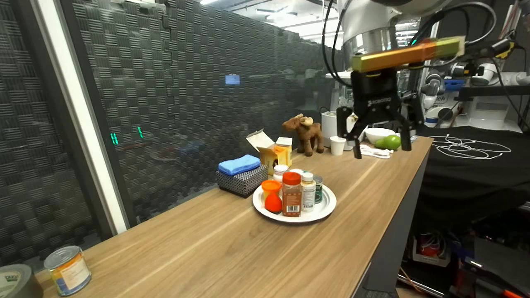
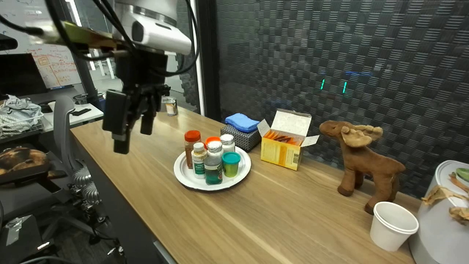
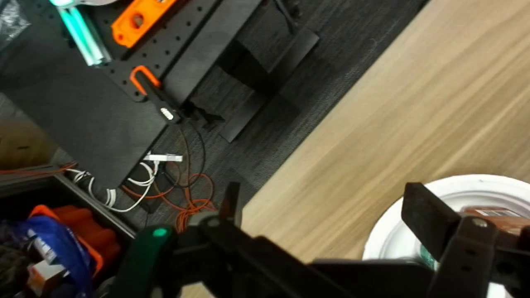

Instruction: Put the bottles and the orange plushy on the table onto the plate

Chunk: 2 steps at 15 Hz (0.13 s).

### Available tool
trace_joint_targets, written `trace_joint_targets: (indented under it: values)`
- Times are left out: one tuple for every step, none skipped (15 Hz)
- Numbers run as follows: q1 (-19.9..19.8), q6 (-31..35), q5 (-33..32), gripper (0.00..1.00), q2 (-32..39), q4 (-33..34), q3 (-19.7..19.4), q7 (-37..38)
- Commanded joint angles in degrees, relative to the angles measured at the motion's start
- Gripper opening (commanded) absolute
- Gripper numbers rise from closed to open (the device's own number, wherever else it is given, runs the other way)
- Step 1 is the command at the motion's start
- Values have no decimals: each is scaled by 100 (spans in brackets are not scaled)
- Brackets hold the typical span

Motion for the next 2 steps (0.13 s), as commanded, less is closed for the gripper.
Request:
trace_joint_targets:
  values:
    - [-102, -159, -95, 99, -203, -64, 120, -20]
    - [-113, -226, -130, 100, -370, -139, 143, -24]
